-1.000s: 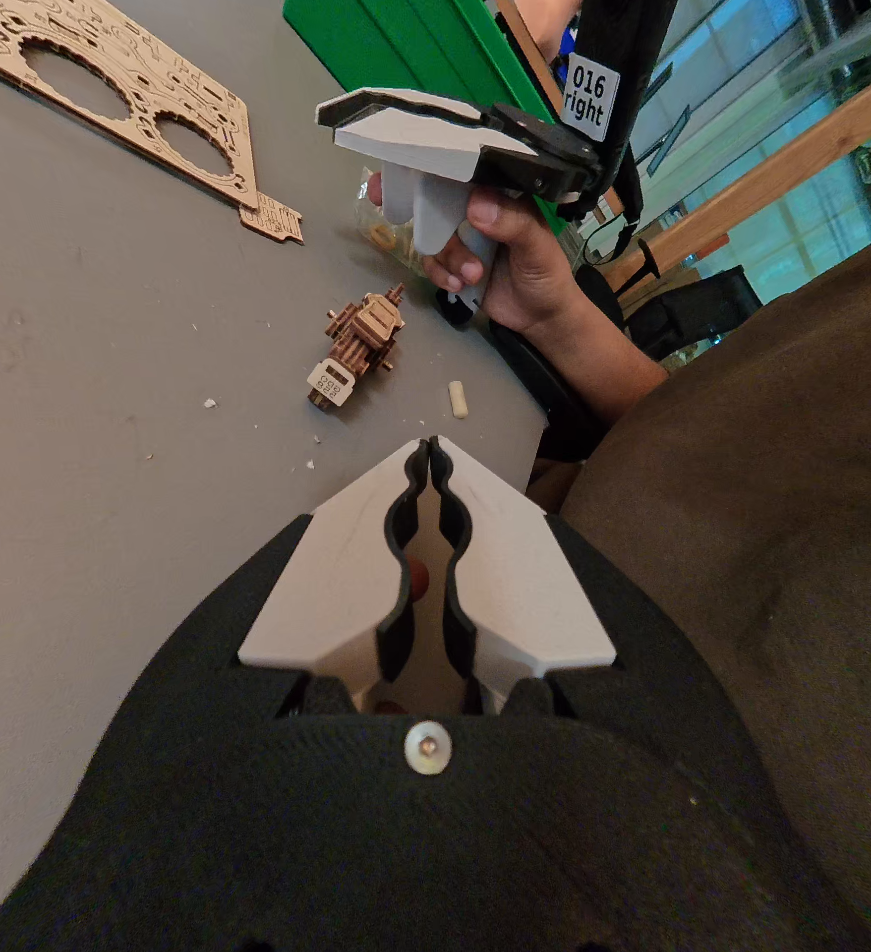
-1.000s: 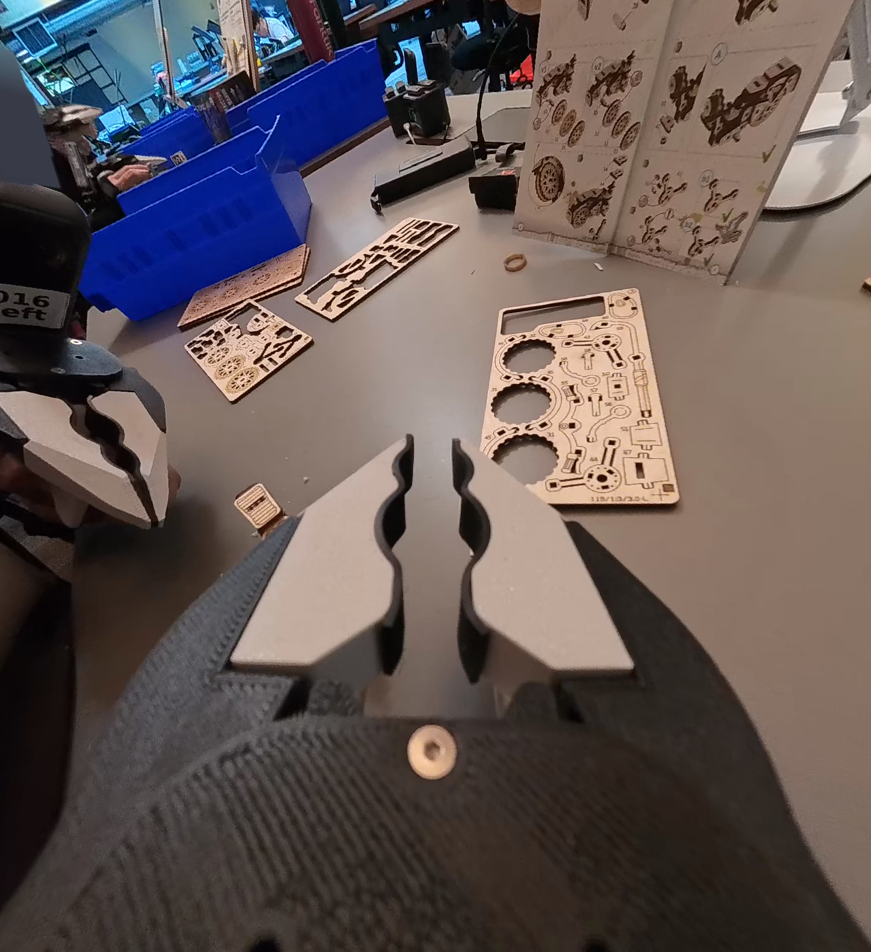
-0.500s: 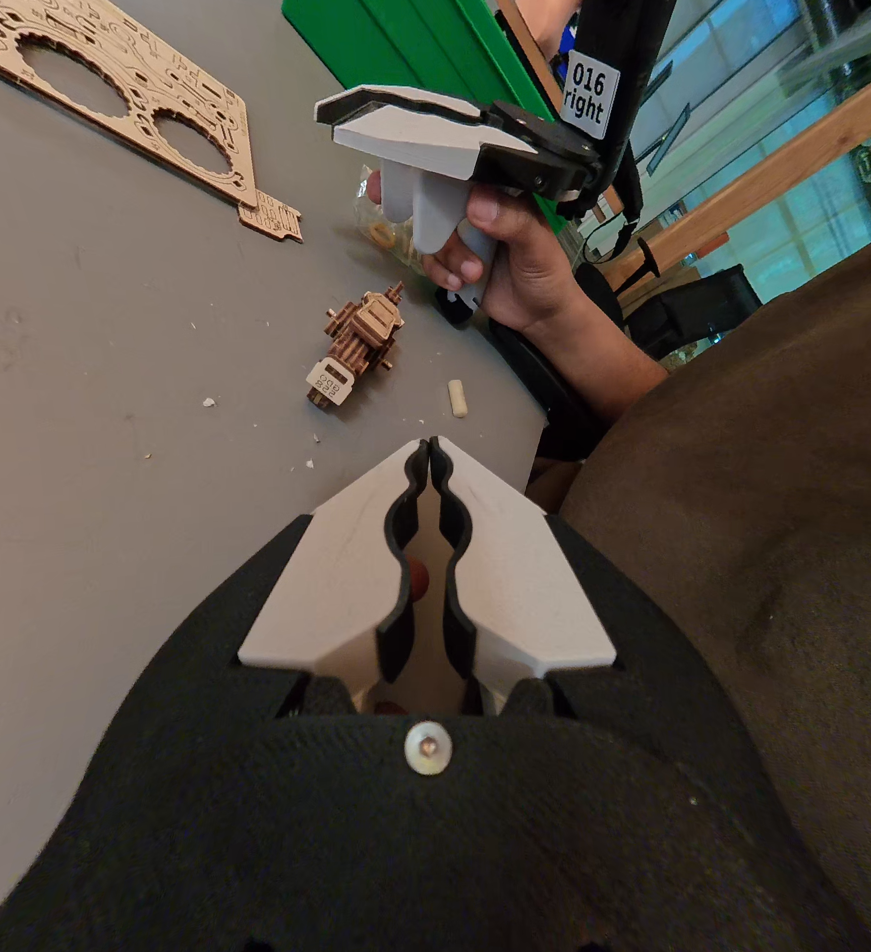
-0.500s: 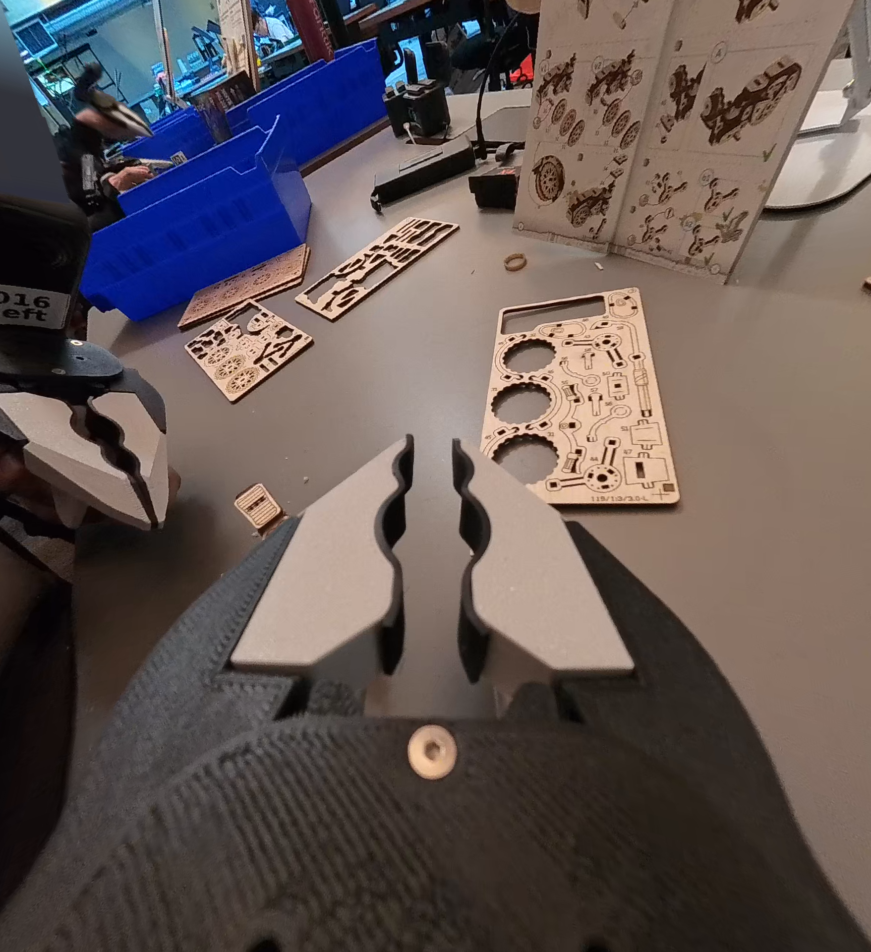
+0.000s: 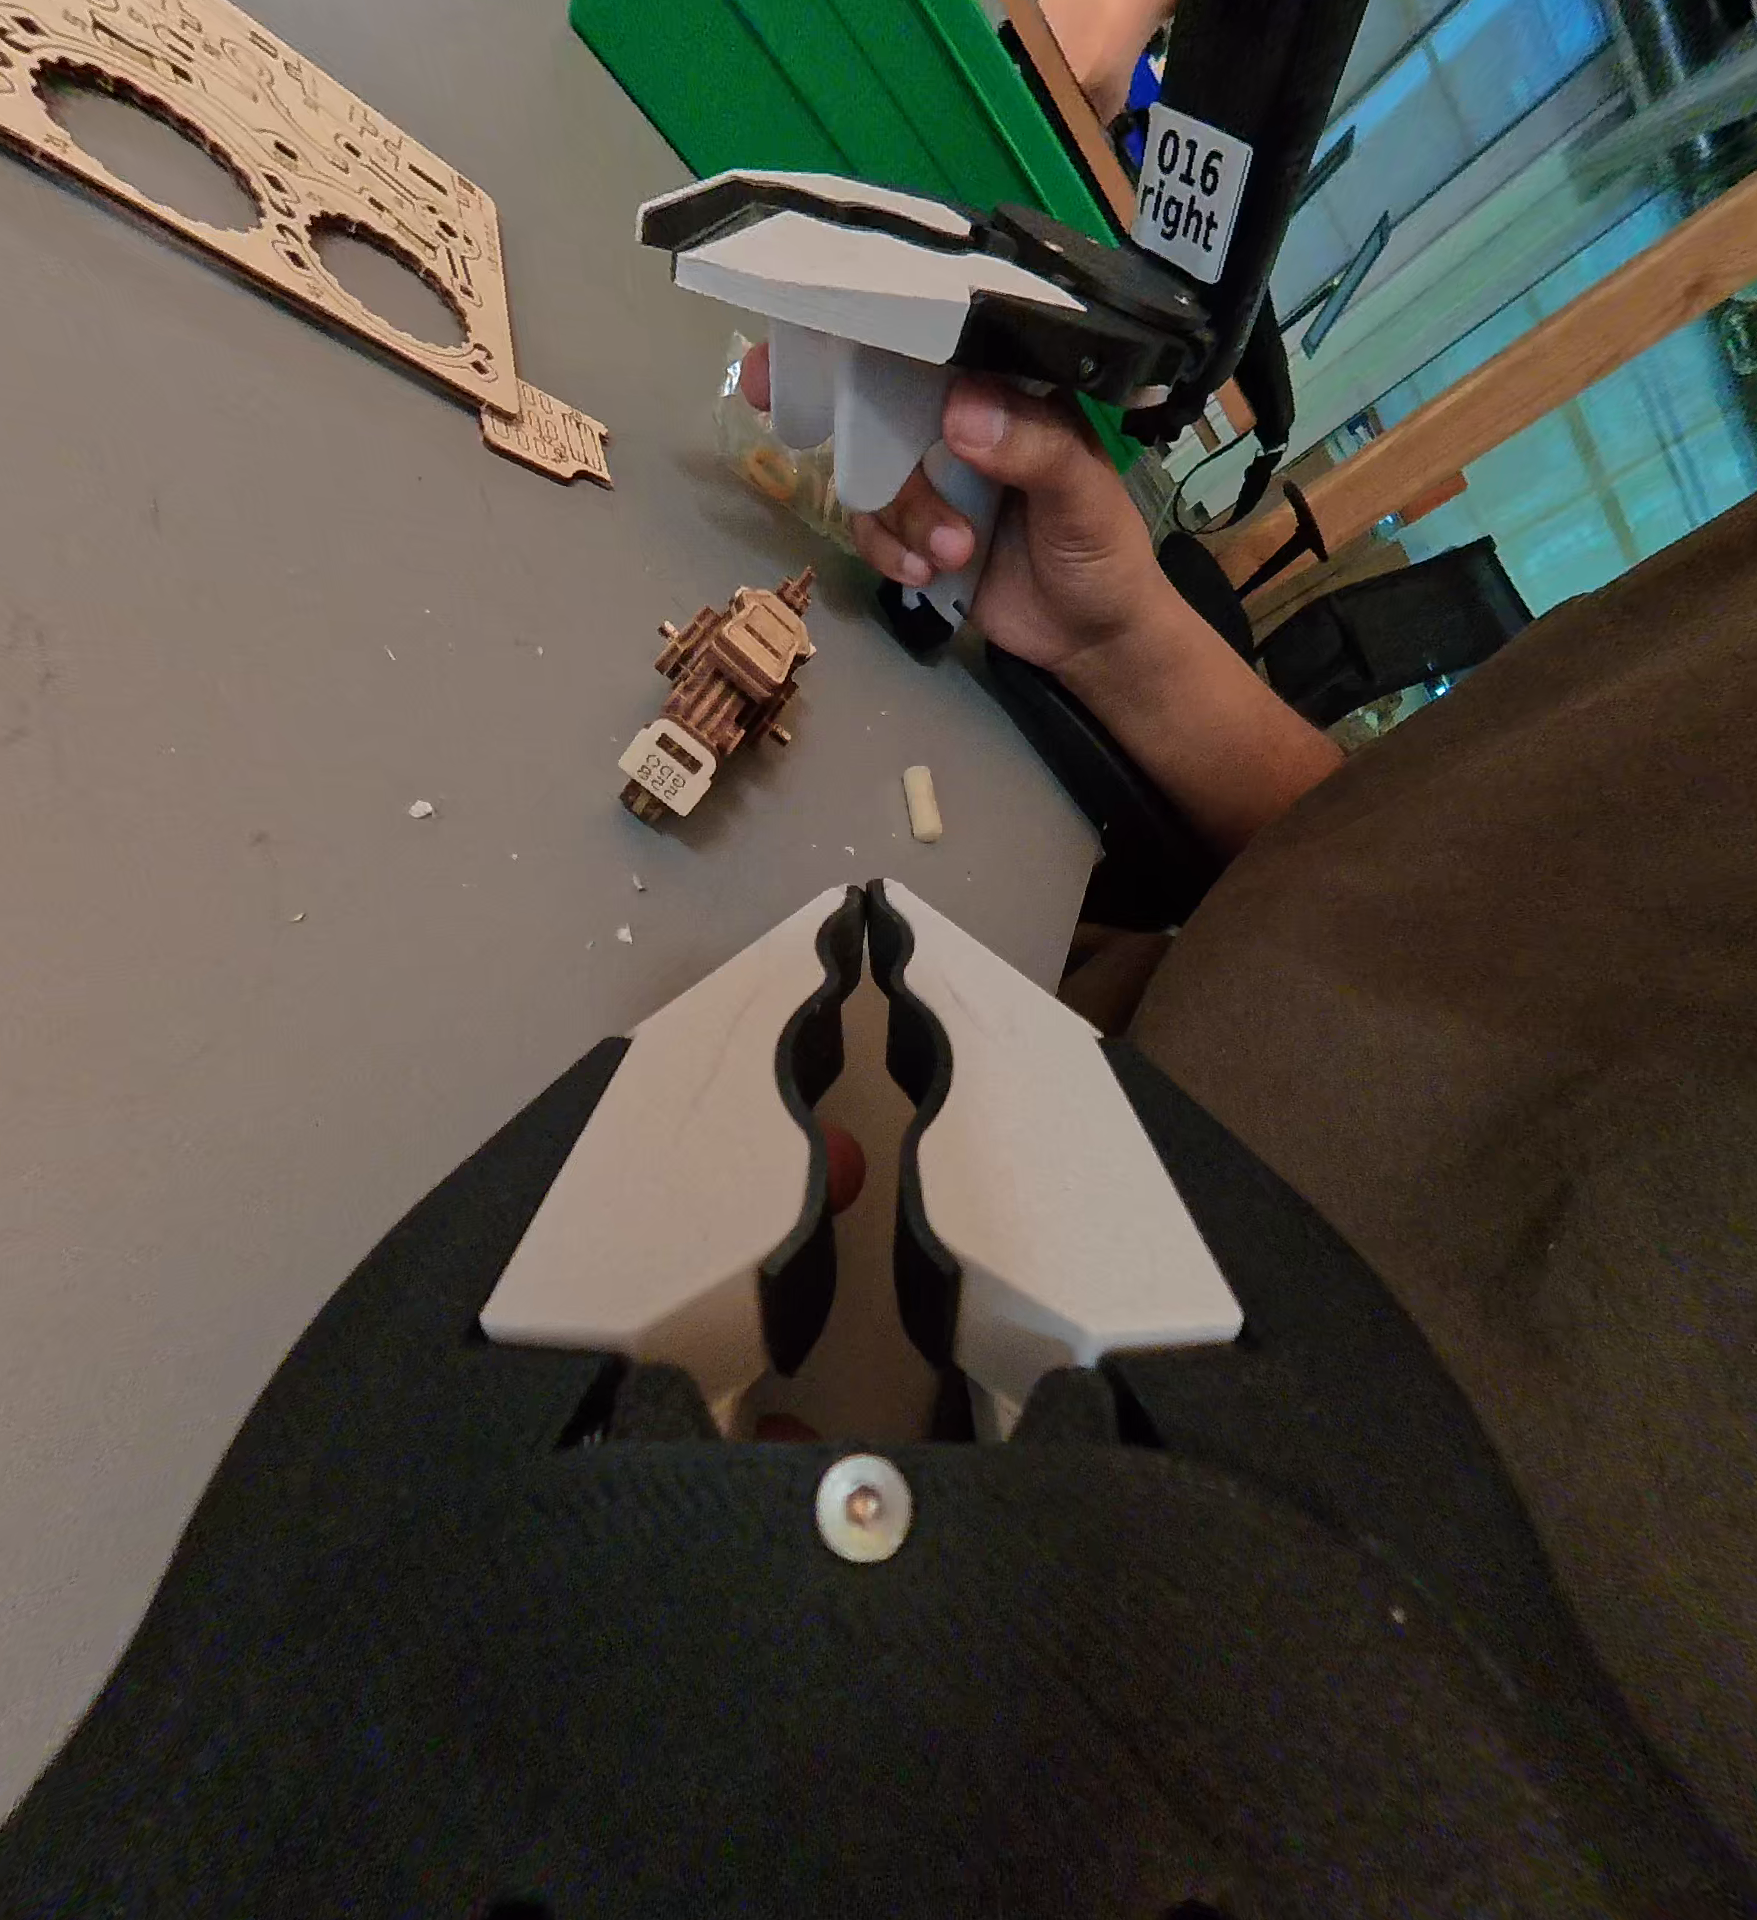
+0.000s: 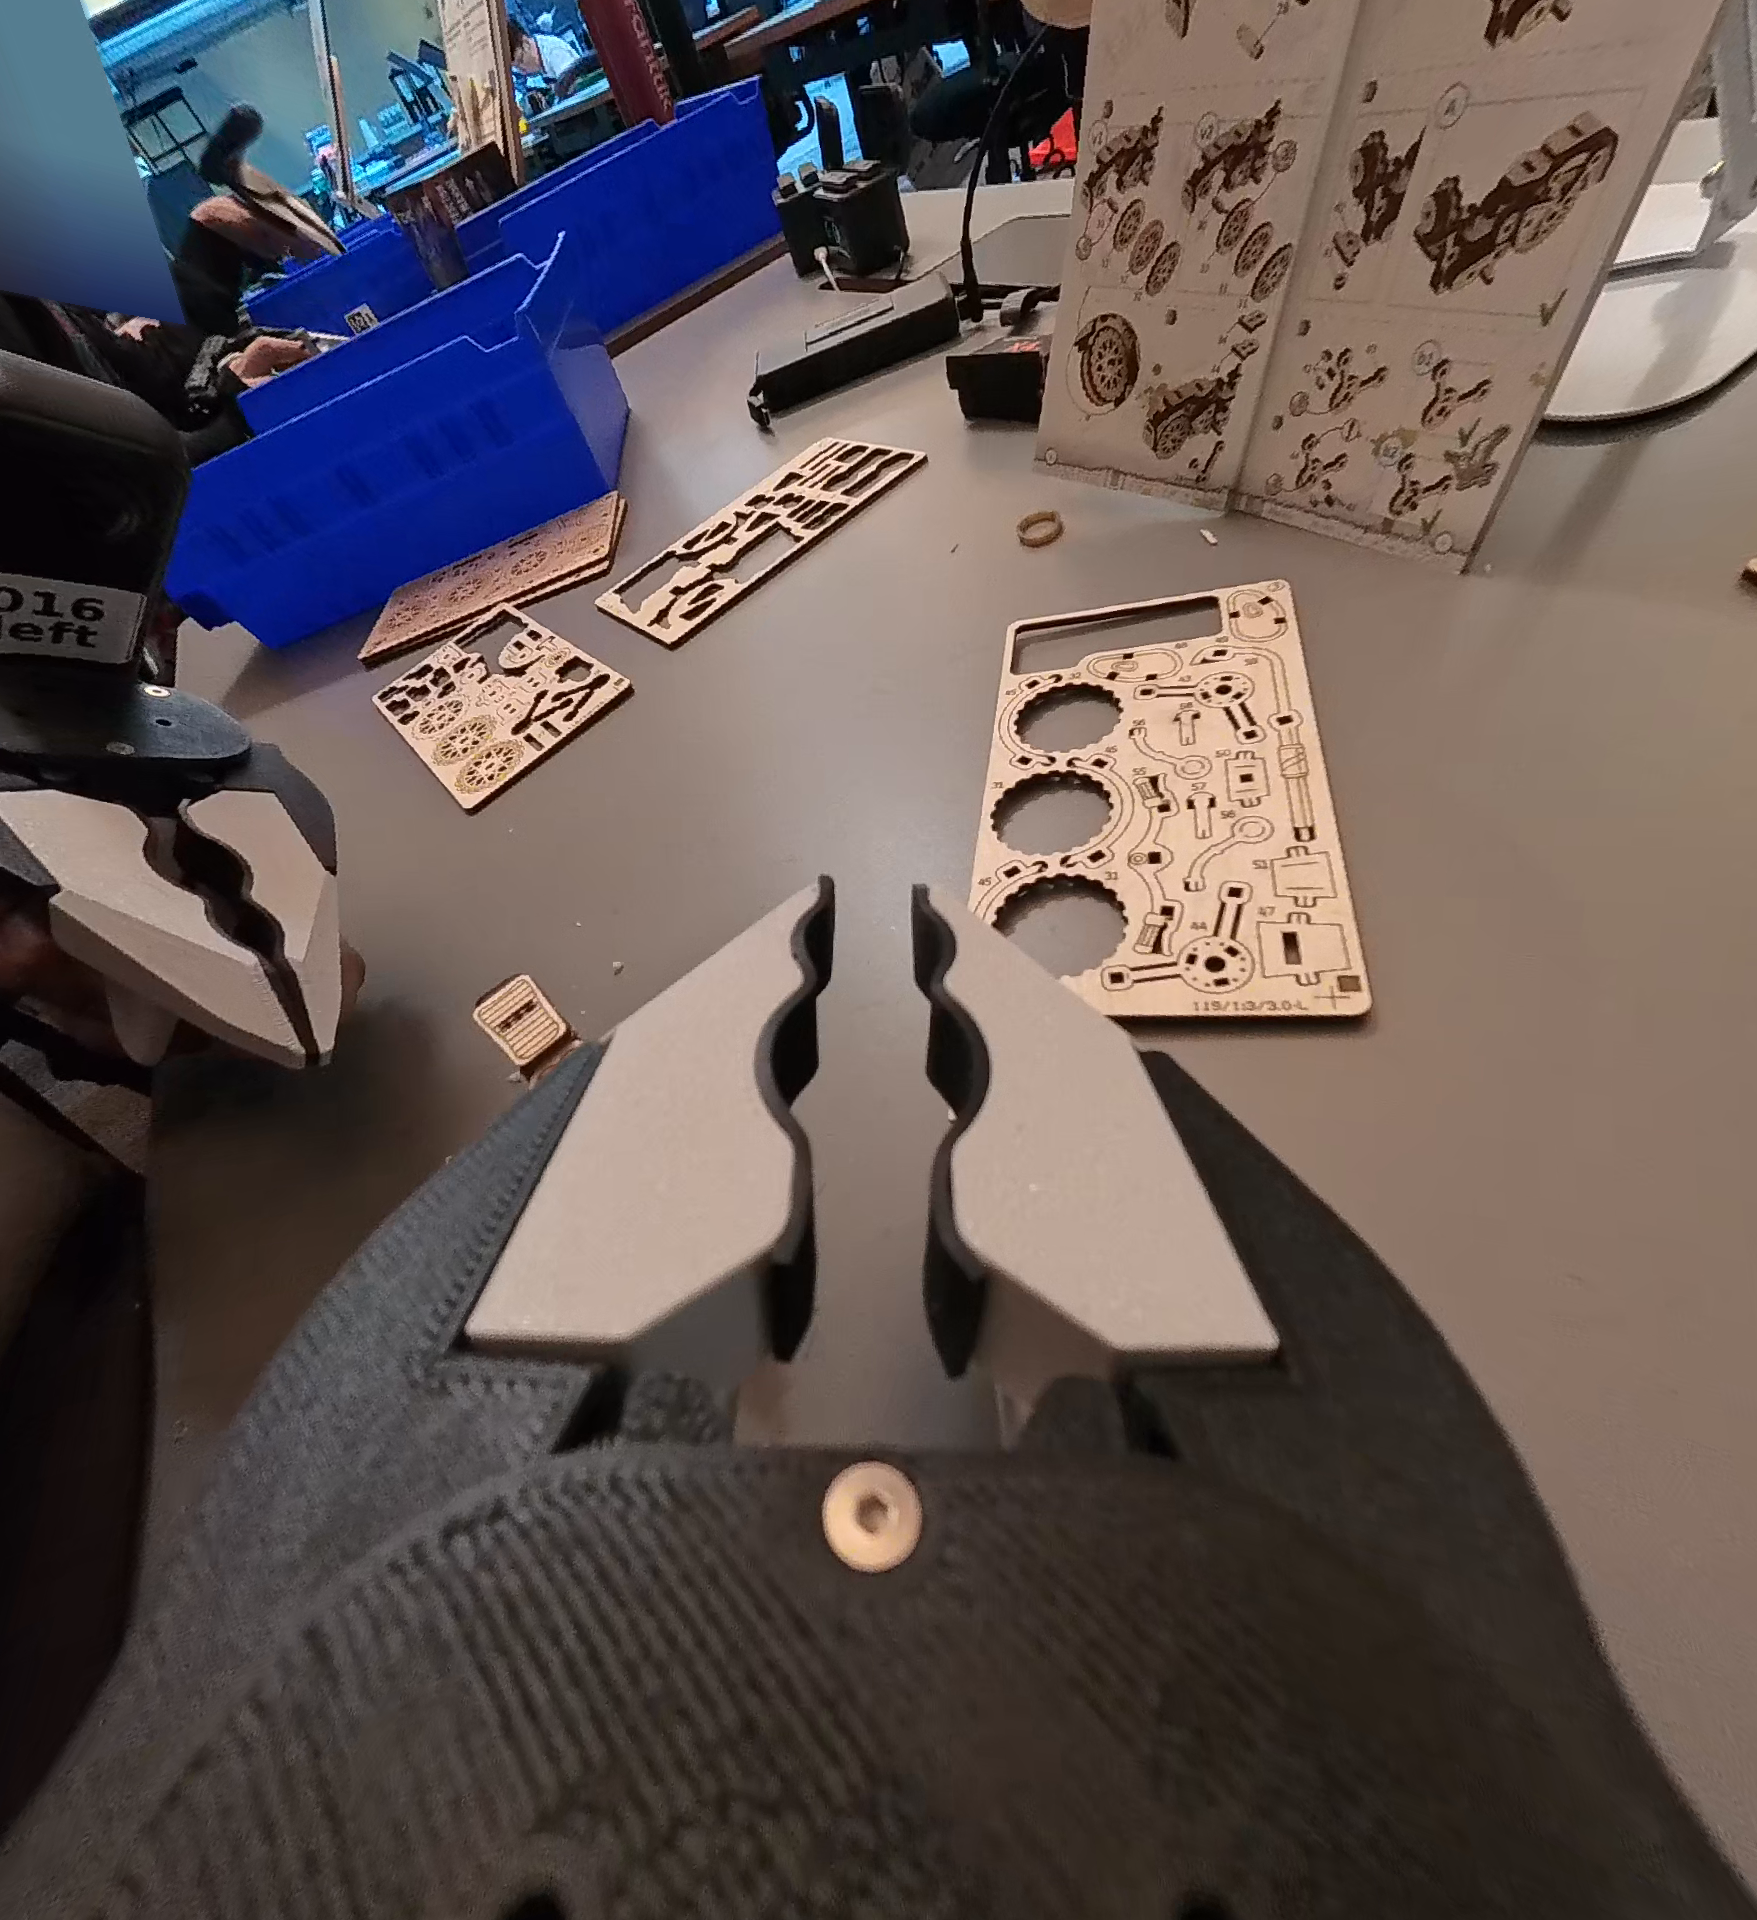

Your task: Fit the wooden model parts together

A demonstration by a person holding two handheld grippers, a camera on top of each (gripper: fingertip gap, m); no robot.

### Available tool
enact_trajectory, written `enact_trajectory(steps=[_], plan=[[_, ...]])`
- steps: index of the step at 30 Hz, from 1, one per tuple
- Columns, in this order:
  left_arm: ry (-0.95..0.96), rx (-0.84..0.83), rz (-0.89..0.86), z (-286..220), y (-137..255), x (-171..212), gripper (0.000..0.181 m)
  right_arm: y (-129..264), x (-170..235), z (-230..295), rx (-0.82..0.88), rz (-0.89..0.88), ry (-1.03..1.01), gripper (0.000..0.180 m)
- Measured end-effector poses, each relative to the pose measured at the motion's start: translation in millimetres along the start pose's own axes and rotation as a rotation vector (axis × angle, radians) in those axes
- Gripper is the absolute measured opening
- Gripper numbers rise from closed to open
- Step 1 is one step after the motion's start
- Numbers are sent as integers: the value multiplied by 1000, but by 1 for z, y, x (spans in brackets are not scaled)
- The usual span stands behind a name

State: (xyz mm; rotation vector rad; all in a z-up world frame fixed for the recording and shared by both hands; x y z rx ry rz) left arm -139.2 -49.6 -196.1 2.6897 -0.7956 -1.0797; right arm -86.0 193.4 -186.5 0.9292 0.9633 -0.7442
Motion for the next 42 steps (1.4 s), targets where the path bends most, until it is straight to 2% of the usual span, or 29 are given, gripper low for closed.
enact_trajectory(steps=[1,42], plan=[[-1,0,0,0,0,0,0,0,0,0,0,1,-1,13],[58,-17,-64,8,5,-7,0,0,1,1,-7,11,-1,13]])
Point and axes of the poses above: each gripper's, where its closed fingertips meet, y back along the fingers, x out of its underside, z = x × y across the jaws, the point moved 9 cm from there along y, back along the fingers, and after that the axes turned 3 degrees about y, right-handed, at the moved point
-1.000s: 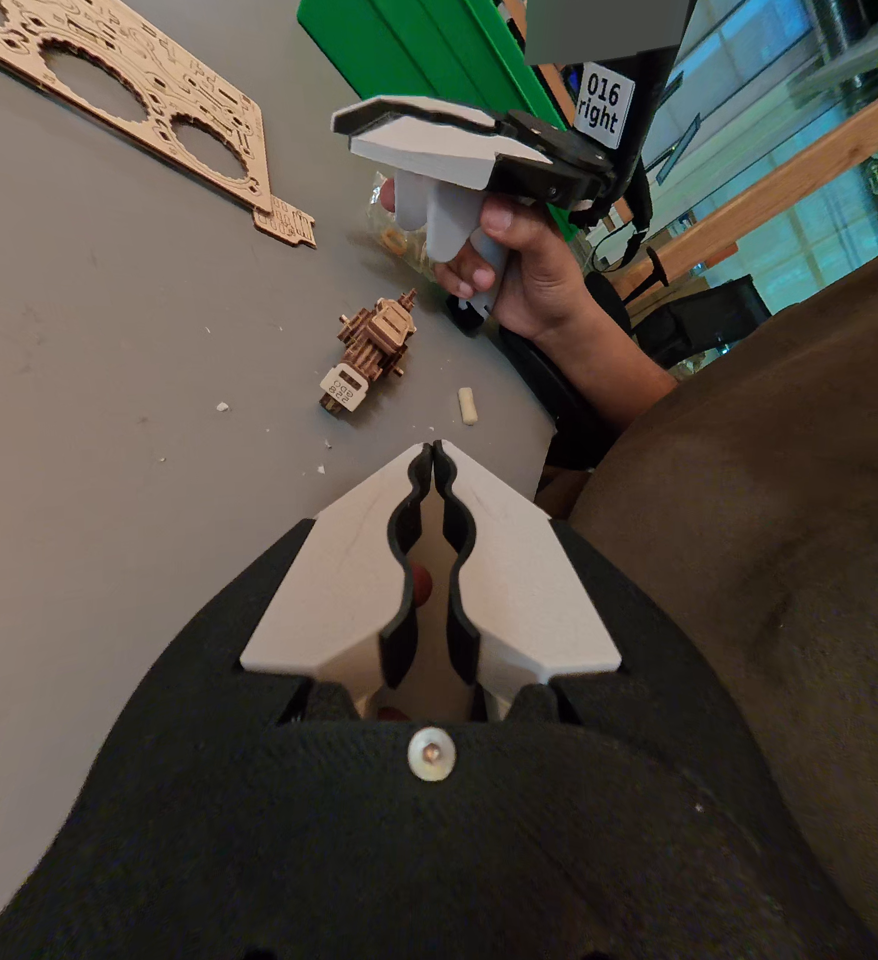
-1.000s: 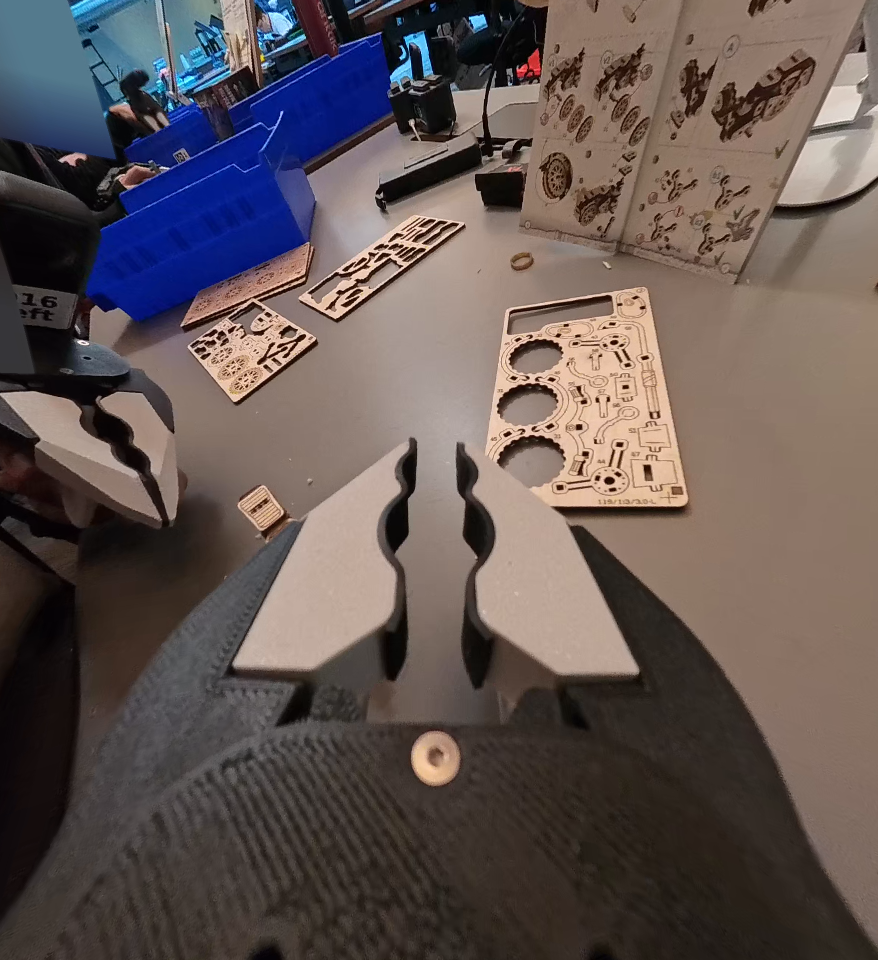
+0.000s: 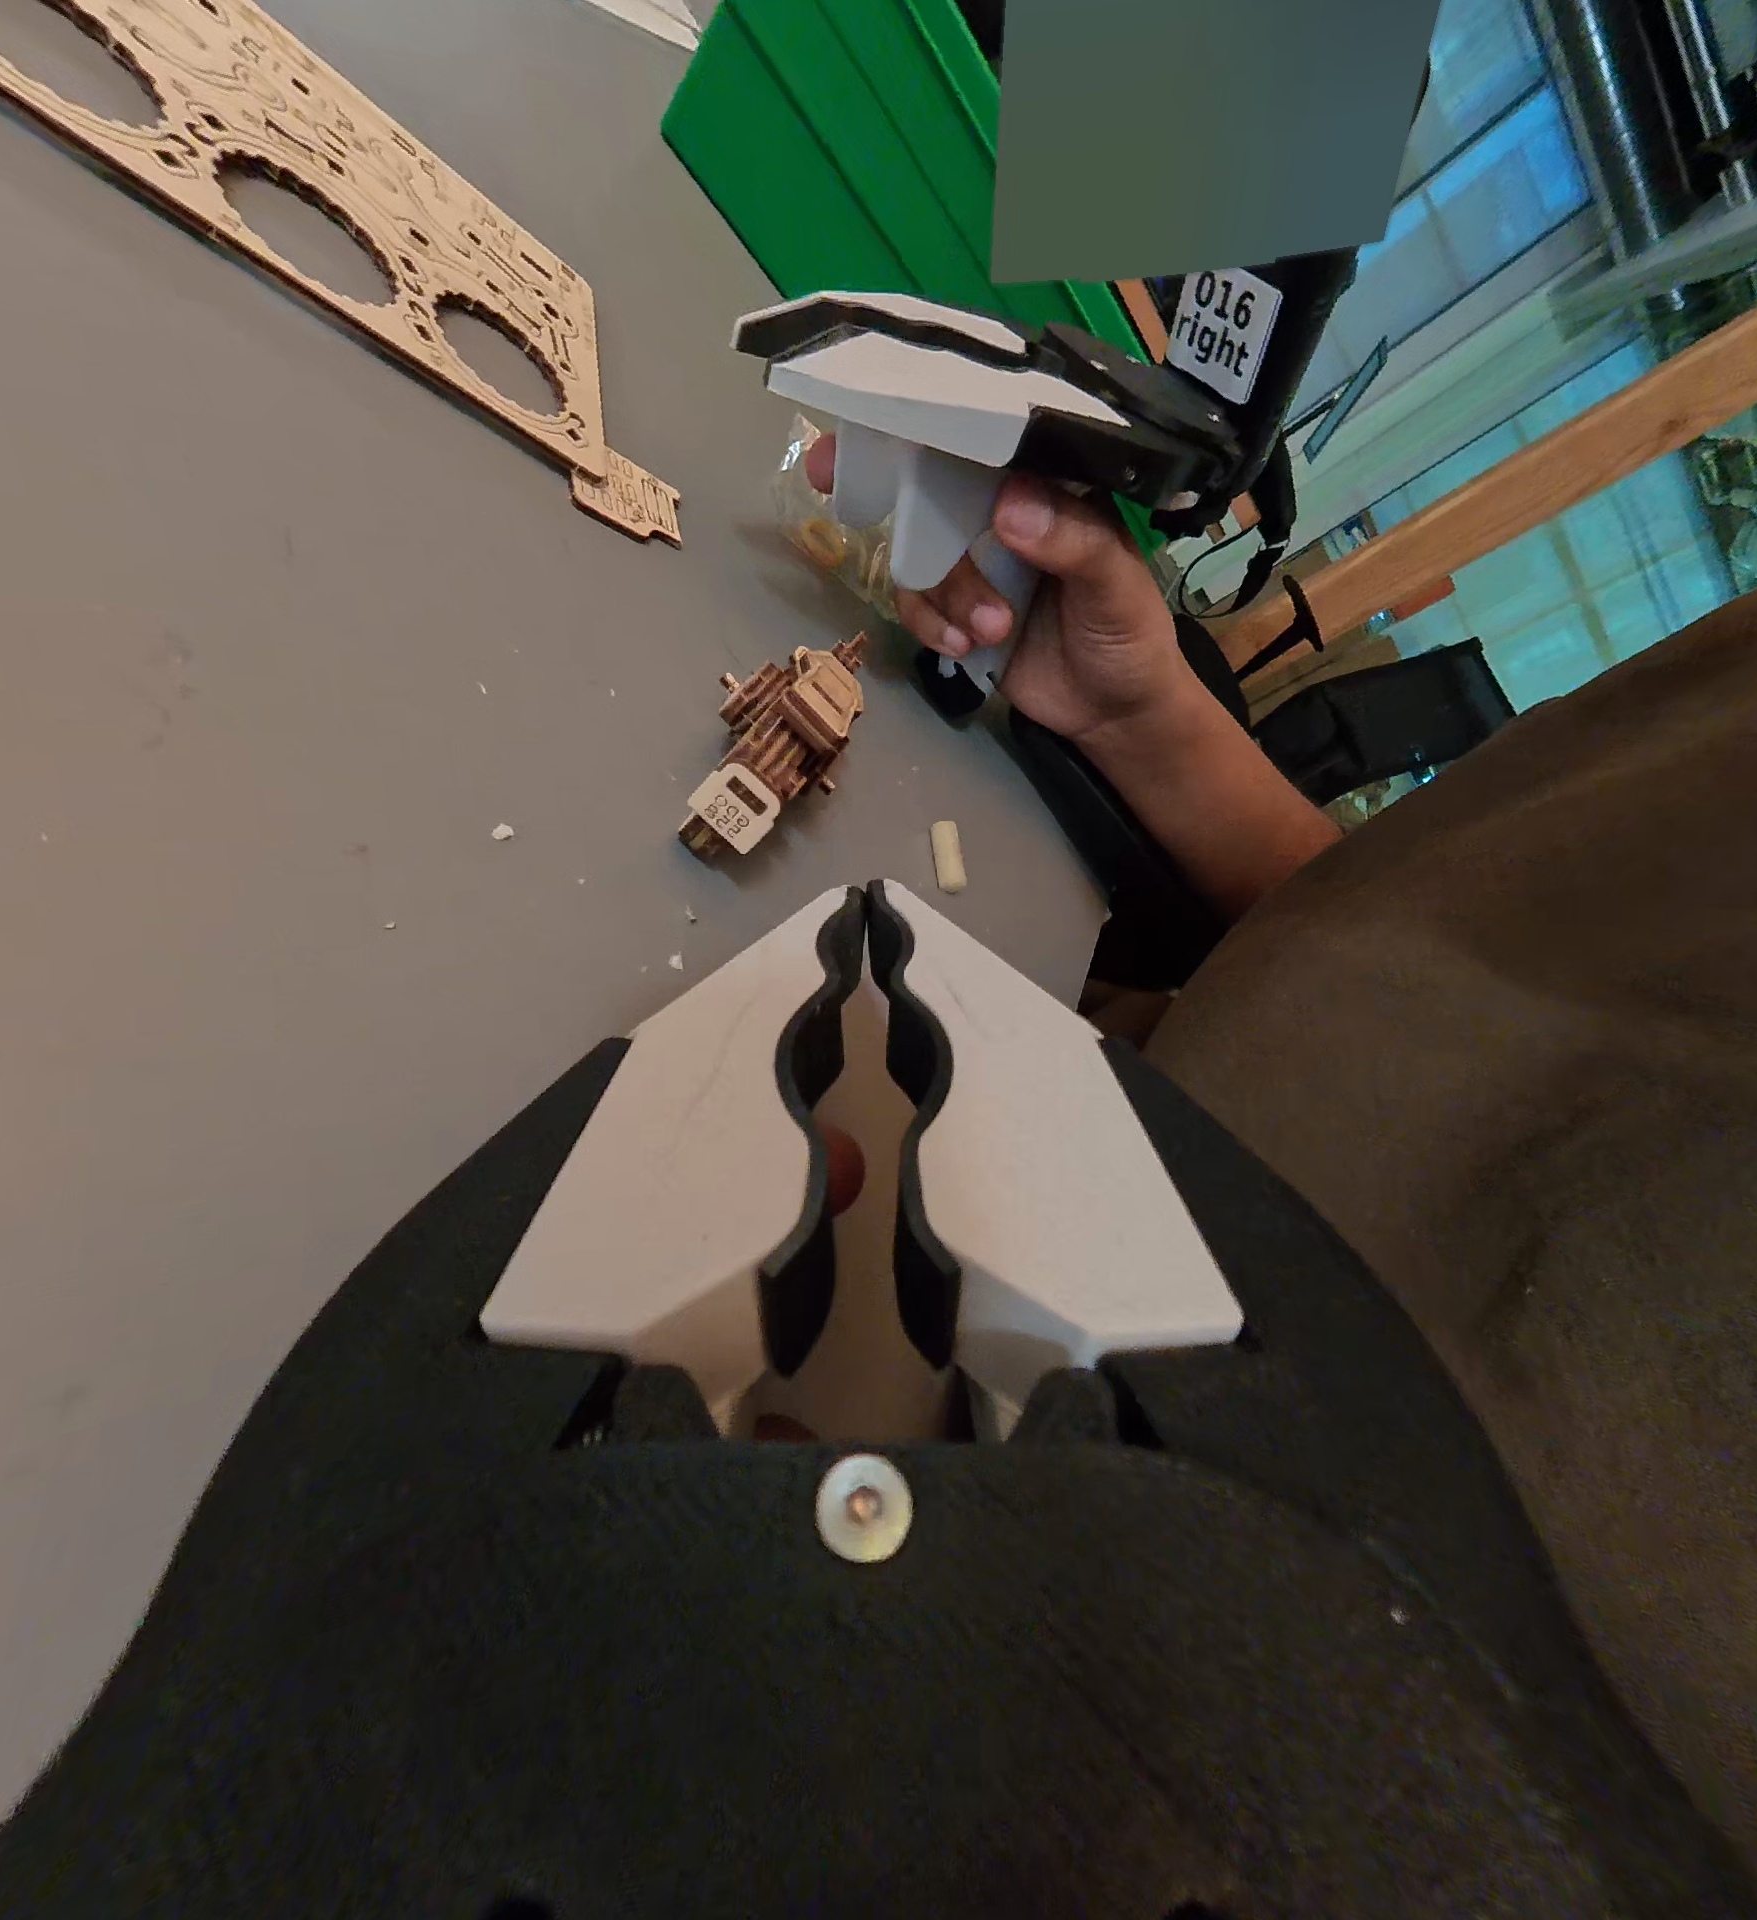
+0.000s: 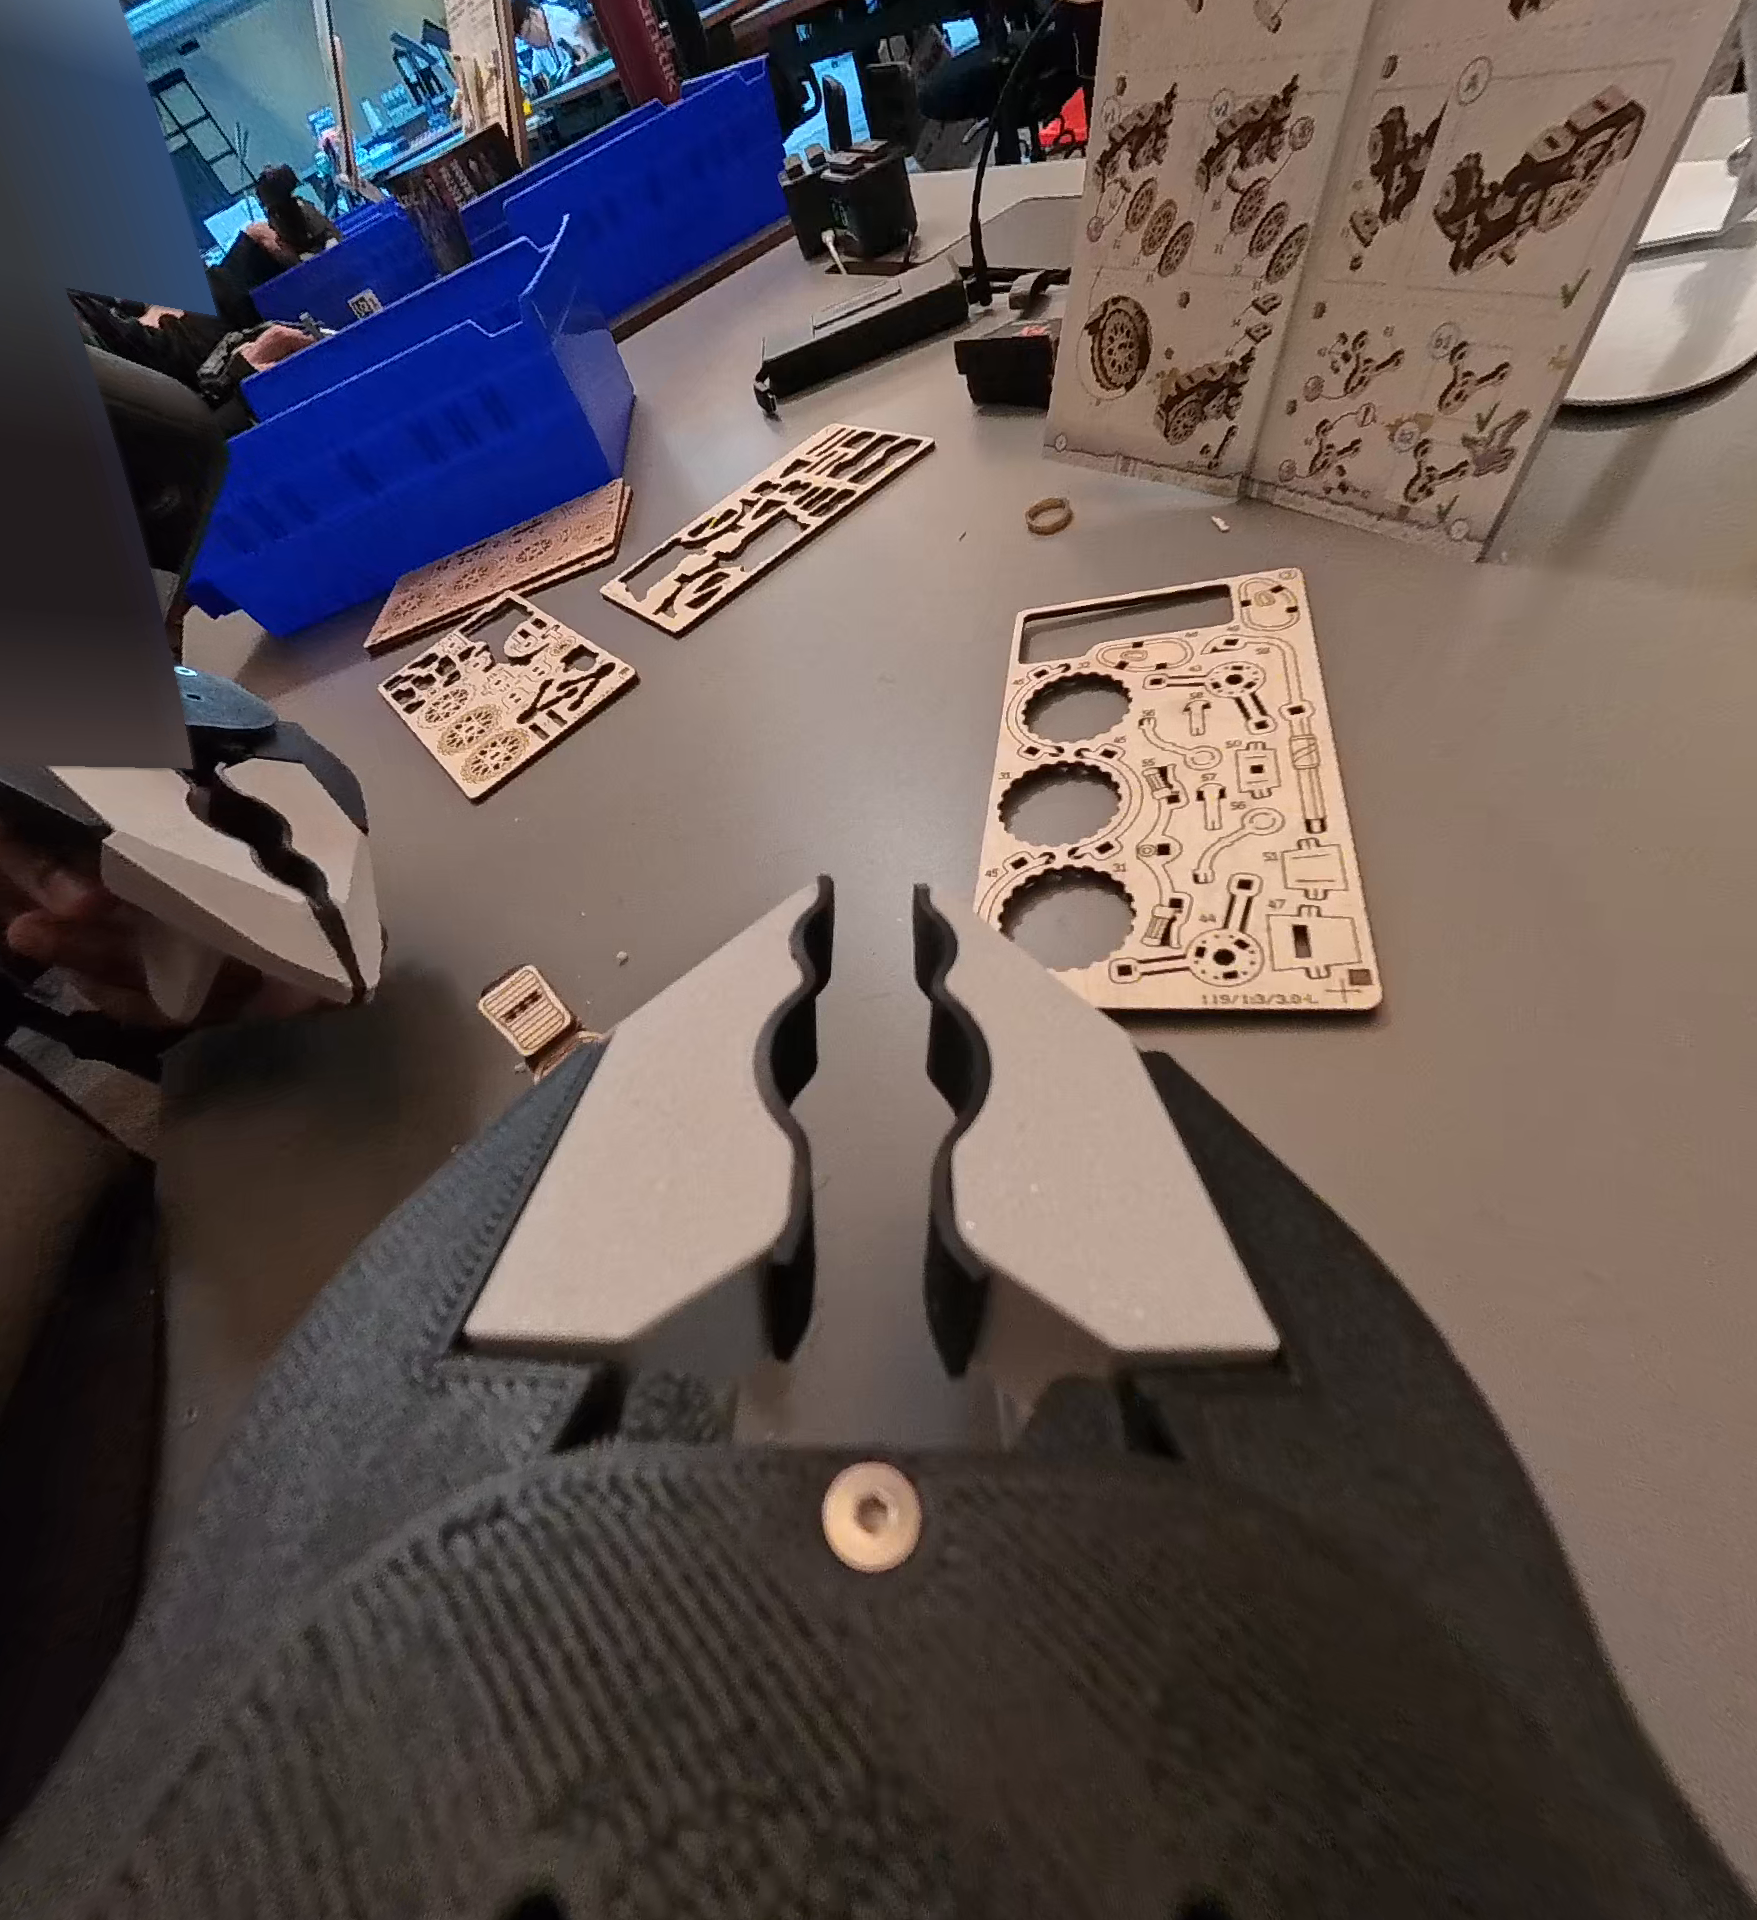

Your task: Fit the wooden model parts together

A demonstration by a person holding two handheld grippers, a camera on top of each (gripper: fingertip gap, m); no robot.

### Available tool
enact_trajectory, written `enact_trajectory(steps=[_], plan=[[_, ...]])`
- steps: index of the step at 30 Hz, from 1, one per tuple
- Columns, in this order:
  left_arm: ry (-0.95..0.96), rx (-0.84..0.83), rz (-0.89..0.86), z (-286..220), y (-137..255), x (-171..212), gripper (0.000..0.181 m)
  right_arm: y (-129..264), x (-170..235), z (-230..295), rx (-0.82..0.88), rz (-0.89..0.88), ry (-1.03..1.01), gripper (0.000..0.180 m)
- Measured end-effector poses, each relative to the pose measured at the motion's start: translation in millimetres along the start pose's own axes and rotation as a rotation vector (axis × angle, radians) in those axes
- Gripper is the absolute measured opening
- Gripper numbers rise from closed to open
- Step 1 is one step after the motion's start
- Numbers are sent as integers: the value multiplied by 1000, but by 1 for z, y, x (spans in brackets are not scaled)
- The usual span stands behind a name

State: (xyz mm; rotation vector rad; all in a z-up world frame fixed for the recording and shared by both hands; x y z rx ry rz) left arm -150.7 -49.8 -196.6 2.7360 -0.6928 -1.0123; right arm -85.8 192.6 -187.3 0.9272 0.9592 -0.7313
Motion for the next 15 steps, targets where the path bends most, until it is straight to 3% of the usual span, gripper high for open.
enact_trajectory(steps=[15], plan=[[56,13,-14,4,1,-2,0,0,0,0,9,3,-3,15]])
Point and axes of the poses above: each gripper's, where its closed fingertips meet, y back along the fingers, x out of its underside, z = x × y across the jaws, the point moved 9 cm from there along y, back along the fingers, and after that the axes turned 3 degrees about y, right-handed, at the moved point
